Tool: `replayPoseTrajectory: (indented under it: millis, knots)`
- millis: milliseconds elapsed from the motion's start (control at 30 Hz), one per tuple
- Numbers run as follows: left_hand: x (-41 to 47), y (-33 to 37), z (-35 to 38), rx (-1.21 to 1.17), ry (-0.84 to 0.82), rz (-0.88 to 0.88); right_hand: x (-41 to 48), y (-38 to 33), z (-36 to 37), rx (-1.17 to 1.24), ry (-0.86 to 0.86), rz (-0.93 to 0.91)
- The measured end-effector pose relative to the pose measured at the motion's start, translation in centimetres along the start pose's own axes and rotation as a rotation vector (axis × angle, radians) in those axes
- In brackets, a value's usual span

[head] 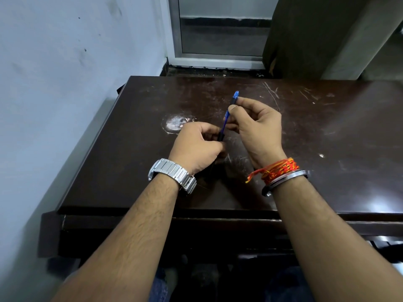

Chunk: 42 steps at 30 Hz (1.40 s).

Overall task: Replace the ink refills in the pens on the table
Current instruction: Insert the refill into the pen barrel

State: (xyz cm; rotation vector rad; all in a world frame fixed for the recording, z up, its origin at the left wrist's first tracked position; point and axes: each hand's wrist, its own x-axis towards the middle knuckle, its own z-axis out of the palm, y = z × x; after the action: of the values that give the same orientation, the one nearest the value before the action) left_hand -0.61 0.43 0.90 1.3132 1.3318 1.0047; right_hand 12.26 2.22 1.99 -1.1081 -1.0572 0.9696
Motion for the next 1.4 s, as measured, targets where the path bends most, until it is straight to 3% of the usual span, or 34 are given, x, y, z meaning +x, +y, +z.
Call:
replayPoseTrajectory:
  millis: [400,700,933,1400]
  knots:
    - [0.24,-0.04,-0.08,0.013,0.063,0.055,-0.09,0.57,0.13,-0.184,-0.055,0.025]
    - [0.02,0.10,-0.13,0.100,0.145,0.128,-0.12,0.61,0.16,-0.152,-0.093,0.088]
    - [0.37,-0.15,-0.05,0.018,0.181,0.091,-0.26,0.55,0.21,-0.191,-0.092,0.060]
    - [-0.16,0.34,0.18,-0.021,0.149,0.120,-0.37,0.21,-0.19,-0.140,-0.074,0.065]
